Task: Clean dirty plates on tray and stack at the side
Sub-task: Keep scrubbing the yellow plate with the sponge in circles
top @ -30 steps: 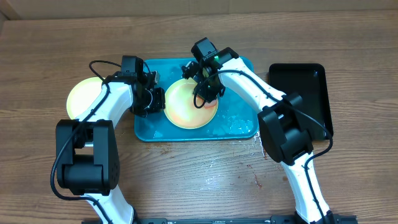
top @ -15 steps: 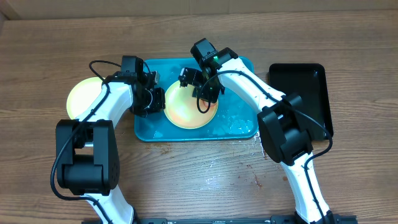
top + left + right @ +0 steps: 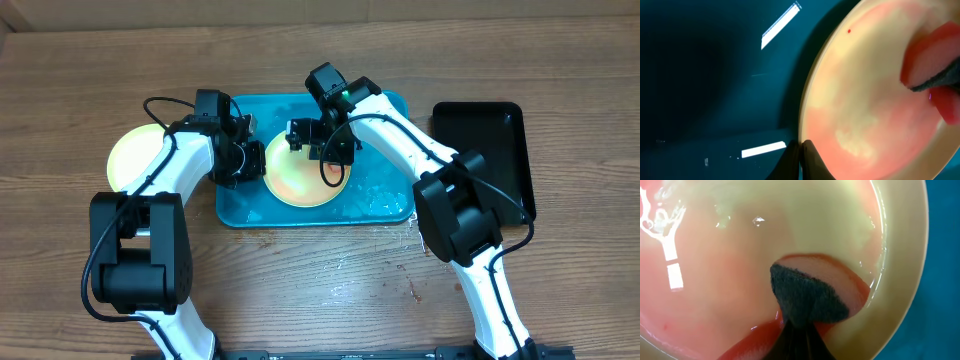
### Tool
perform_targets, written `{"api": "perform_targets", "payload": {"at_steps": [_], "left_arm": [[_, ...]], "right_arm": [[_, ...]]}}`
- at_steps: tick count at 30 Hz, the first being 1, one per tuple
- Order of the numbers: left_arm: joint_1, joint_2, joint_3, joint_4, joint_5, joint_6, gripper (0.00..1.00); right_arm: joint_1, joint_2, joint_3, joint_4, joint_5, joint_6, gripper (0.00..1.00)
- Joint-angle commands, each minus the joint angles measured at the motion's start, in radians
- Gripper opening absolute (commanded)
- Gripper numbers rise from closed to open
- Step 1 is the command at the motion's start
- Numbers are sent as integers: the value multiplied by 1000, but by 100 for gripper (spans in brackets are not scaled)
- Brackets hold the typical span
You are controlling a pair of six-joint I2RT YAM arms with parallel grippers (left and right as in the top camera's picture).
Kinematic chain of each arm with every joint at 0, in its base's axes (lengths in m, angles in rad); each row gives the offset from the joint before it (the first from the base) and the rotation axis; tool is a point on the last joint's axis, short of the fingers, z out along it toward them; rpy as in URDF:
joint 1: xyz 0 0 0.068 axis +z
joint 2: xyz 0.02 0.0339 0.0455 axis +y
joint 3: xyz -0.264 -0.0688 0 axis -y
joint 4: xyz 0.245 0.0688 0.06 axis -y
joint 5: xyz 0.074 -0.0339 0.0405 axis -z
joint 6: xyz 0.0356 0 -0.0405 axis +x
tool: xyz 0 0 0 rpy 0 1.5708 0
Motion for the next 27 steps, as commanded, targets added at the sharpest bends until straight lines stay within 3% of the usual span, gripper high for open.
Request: {"api": "perform_targets", "payload": {"at_steps": [1, 27], "left_arm": [[12, -34, 18, 1, -3, 5, 4], [12, -34, 18, 0, -3, 4, 4]], "right_arm": [[5, -1, 3, 2, 24, -79, 4], [48, -37, 32, 167, 51, -101, 4]]}}
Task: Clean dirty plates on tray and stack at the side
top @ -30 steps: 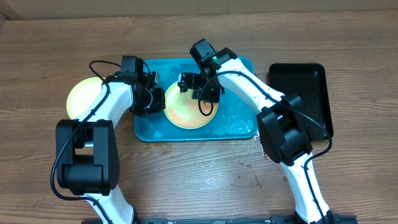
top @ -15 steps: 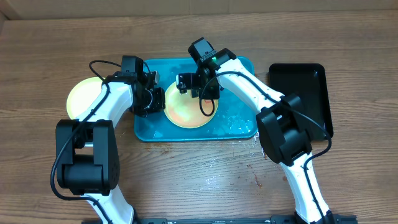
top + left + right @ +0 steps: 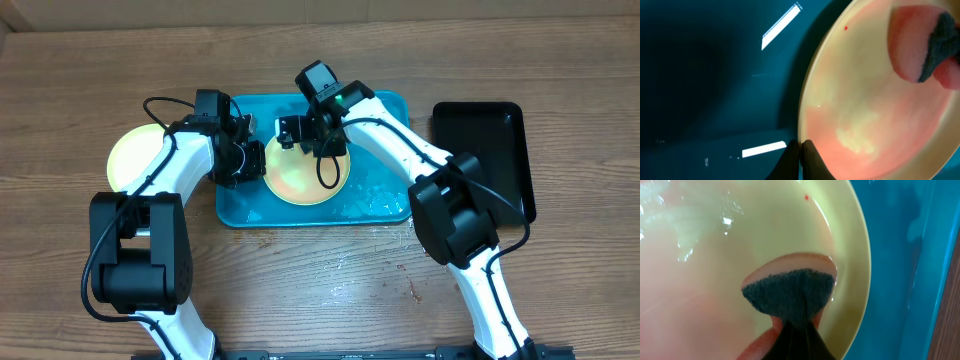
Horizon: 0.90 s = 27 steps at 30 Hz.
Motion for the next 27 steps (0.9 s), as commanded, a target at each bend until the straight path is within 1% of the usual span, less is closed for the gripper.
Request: {"api": "perform_targets", "payload": {"at_steps": [1, 8, 16, 19, 24, 27], "left_arm": [[12, -34, 18, 0, -3, 4, 4], [12, -34, 18, 0, -3, 5, 4], [12, -34, 18, 1, -3, 8, 4], [12, -34, 18, 1, -3, 8, 4], [11, -34, 18, 1, -3, 8, 4], [11, -34, 18, 1, -2, 8, 4]], "right_arm": [[16, -37, 39, 11, -2, -7, 4], [10, -37, 94, -9, -2, 13, 4], [-13, -37, 134, -114, -2, 133, 4], [-23, -42, 154, -157, -3, 156, 4], [-58, -91, 202, -164, -25, 354, 4], [-100, -136, 240, -163, -77, 540, 4]]}}
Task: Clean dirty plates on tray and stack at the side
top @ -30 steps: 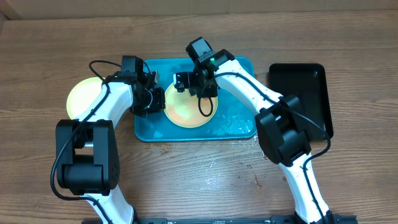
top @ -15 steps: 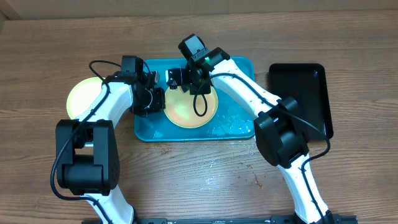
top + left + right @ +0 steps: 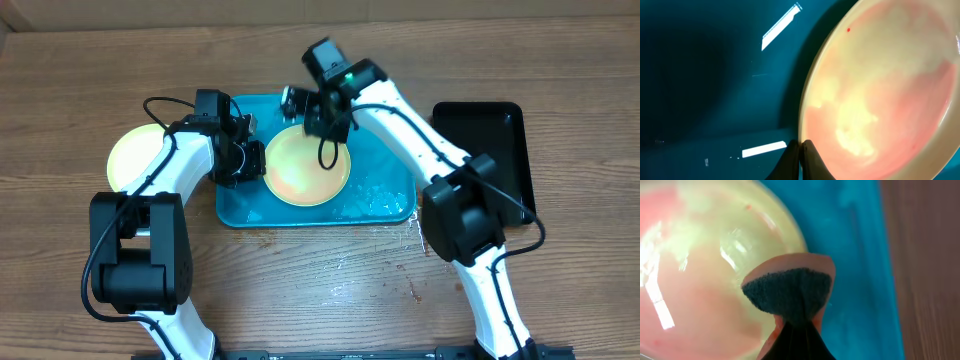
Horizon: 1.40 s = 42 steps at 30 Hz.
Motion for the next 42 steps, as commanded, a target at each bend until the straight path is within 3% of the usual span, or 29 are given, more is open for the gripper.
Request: {"api": "perform_targets", "payload": {"at_steps": [1, 5, 8, 9, 18, 20, 28, 35, 42], "left_arm": [[10, -34, 18, 0, -2, 8, 4], [5, -33, 16, 0, -2, 19, 4], [-11, -29, 16, 2, -2, 74, 9], [-19, -28, 15, 2, -2, 100, 10], [-68, 18, 15, 32, -2, 161, 26], [-76, 37, 15, 35, -2, 161, 25], [-78, 61, 15, 38, -3, 158, 4], [-75, 60, 22, 41, -2, 157, 4], [-66, 10, 113, -50, -3, 150, 4]], "right_arm": [[-61, -129, 79, 5, -71, 280, 4], [-143, -182, 88, -2, -98, 592, 7], [-187, -192, 88, -36, -126, 706, 14], [-200, -192, 88, -54, -155, 713, 20], [-267, -192, 85, -187, -319, 713, 29], [-267, -192, 85, -200, -319, 712, 29], [-267, -191, 78, -212, -317, 713, 32], [-267, -185, 77, -218, -162, 734, 35], [-267, -165, 77, -220, -55, 729, 36]]}}
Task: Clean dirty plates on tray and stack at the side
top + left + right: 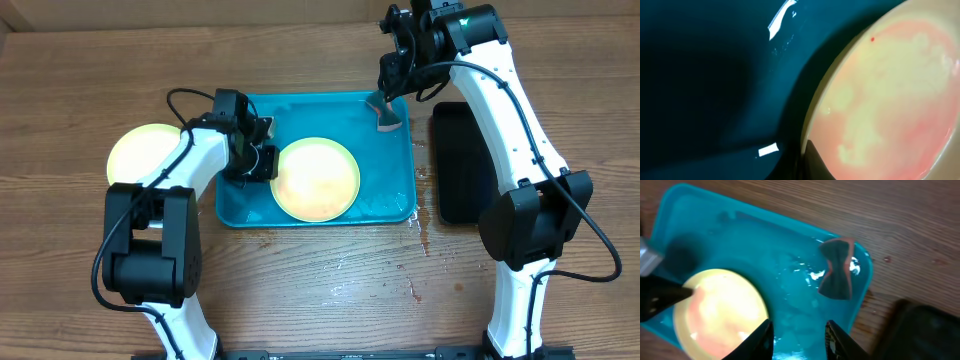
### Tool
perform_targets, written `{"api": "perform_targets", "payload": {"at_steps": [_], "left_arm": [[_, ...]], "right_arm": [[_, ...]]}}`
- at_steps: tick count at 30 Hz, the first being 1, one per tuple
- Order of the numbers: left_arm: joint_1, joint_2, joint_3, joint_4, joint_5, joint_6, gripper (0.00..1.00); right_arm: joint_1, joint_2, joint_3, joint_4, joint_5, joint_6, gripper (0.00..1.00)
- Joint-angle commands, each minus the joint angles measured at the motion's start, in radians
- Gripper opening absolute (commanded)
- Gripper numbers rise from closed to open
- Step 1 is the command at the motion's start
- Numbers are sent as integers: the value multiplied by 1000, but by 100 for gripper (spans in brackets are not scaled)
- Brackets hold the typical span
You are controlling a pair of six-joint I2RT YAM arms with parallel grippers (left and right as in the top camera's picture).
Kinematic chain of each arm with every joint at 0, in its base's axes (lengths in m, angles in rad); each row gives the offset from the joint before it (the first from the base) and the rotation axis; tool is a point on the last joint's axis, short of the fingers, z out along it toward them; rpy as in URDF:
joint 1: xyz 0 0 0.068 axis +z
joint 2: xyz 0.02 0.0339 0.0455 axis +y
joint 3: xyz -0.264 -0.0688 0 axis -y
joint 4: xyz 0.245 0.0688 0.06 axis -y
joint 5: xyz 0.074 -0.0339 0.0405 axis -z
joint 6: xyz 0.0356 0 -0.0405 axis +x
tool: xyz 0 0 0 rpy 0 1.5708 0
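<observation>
A yellow plate [317, 179] with a pinkish wet film lies in the teal tray [390, 195]. My left gripper [263, 165] is shut on the plate's left rim; in the left wrist view the plate [890, 100] fills the right side, with one finger [815, 157] resting on its edge. The pink and dark sponge [386, 117] lies folded in the tray's far right corner, seen too as the sponge [836, 275] in the right wrist view. My right gripper [398, 72] hangs open above that corner, nothing between its fingers [763, 337].
A second yellow plate [140, 155] rests on the wooden table to the left of the tray. A black tray [466, 160] lies right of the teal one. Water droplets glisten on the teal tray's right part [810, 272] and on the table by its front right corner.
My right gripper has let go of the sponge, which now lies in the tray's far right corner, and stands open and higher. The plate and my left gripper sit slightly further right.
My left gripper stayed shut on the plate's left rim throughout. My right gripper pressed the sponge on the plate's middle, then on its far part, then held it over the far rim. Now the sponge lies loose in the tray corner and the right gripper is open.
</observation>
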Motion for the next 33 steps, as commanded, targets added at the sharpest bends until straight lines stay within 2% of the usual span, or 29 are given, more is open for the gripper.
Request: {"api": "perform_targets", "payload": {"at_steps": [1, 5, 10, 19, 27, 33], "left_arm": [[3, -43, 77, -29, 3, 11, 4], [10, -88, 159, -113, -20, 11, 4], [40, -138, 268, -258, -94, 11, 4], [129, -249, 414, -469, -325, -5, 4], [164, -319, 430, -530, -594, -15, 4], [164, -323, 430, -555, -682, -50, 4]], "right_arm": [[2, 20, 0, 5, 93, -5, 36], [2, 64, 0, 17, 142, -106, 35], [2, 126, 0, 25, 179, -144, 33], [2, 174, 0, 93, 178, -211, 27], [2, 228, 0, 133, 180, -214, 25], [3, 266, 0, 134, 180, -210, 25]]}}
